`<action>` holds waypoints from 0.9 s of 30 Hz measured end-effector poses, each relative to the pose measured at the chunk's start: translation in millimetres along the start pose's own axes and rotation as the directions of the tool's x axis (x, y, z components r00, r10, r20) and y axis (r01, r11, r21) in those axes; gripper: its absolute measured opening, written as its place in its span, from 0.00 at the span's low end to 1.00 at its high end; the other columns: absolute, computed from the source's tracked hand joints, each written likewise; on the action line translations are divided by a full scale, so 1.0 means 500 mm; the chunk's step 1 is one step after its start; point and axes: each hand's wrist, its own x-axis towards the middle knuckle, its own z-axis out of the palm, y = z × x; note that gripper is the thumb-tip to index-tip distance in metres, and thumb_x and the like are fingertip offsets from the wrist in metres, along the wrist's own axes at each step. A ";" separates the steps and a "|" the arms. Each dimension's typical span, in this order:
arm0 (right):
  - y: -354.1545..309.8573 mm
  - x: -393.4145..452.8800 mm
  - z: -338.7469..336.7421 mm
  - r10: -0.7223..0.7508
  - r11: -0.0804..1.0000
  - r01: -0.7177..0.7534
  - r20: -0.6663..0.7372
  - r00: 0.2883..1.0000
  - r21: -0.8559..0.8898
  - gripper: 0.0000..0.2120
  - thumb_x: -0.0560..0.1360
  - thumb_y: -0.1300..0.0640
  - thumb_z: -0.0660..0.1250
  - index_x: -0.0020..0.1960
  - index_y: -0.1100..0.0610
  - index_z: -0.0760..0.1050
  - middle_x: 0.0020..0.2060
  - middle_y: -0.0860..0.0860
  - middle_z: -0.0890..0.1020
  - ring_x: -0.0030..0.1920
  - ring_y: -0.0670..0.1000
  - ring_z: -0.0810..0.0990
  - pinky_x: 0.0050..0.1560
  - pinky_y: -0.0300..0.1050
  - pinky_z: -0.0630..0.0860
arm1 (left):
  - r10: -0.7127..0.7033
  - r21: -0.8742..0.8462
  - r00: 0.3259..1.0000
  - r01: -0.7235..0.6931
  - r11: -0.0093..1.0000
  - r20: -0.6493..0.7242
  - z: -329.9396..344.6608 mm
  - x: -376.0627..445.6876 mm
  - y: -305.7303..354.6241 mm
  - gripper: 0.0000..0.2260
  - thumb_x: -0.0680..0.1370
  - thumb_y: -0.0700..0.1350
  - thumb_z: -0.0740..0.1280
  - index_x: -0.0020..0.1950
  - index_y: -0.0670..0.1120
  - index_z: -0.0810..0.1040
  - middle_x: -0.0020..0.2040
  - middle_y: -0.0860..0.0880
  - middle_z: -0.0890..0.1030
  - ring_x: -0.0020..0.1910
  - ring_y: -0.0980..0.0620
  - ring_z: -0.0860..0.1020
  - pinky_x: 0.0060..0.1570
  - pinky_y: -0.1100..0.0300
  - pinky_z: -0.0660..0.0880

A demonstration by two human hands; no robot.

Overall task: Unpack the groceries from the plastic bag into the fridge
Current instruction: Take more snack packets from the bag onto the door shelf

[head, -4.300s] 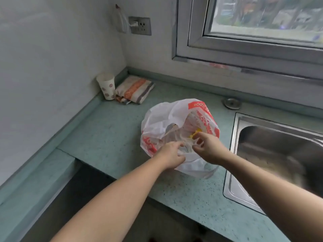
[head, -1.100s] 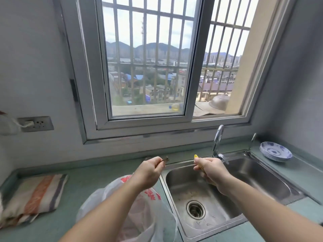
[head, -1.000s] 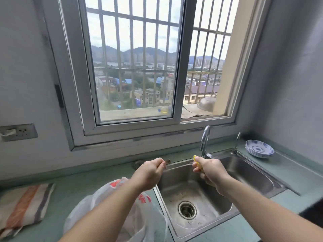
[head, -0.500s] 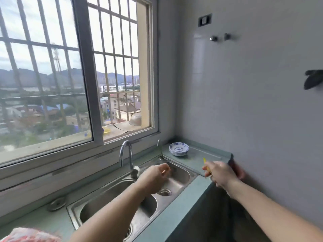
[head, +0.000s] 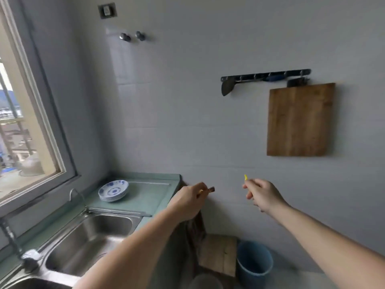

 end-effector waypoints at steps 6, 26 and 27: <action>0.053 0.030 -0.169 0.073 0.992 -0.102 -0.307 0.949 -0.080 0.13 0.79 0.53 0.61 0.42 0.59 0.76 0.29 0.52 0.76 0.27 0.49 0.68 0.31 0.41 0.61 | 0.276 -0.096 0.950 -0.264 0.960 0.143 0.119 0.196 0.112 0.09 0.82 0.51 0.57 0.54 0.51 0.75 0.33 0.53 0.74 0.29 0.53 0.70 0.30 0.58 0.65; 0.111 -0.468 -0.661 0.092 0.895 -0.431 -0.895 0.437 -0.118 0.15 0.79 0.49 0.59 0.44 0.60 0.74 0.32 0.53 0.79 0.29 0.50 0.71 0.36 0.45 0.66 | 0.900 -0.454 0.387 -0.778 0.435 0.200 0.415 0.066 0.801 0.10 0.83 0.52 0.54 0.52 0.50 0.73 0.33 0.53 0.71 0.38 0.45 0.72 0.40 0.54 0.72; 0.111 -0.498 -0.677 0.097 0.893 -0.436 -0.899 0.427 -0.110 0.15 0.79 0.49 0.59 0.45 0.61 0.74 0.32 0.54 0.79 0.29 0.50 0.70 0.36 0.45 0.66 | 0.906 -0.454 0.377 -0.784 0.424 0.193 0.420 0.046 0.827 0.10 0.83 0.52 0.54 0.51 0.51 0.72 0.33 0.53 0.71 0.38 0.45 0.73 0.40 0.54 0.72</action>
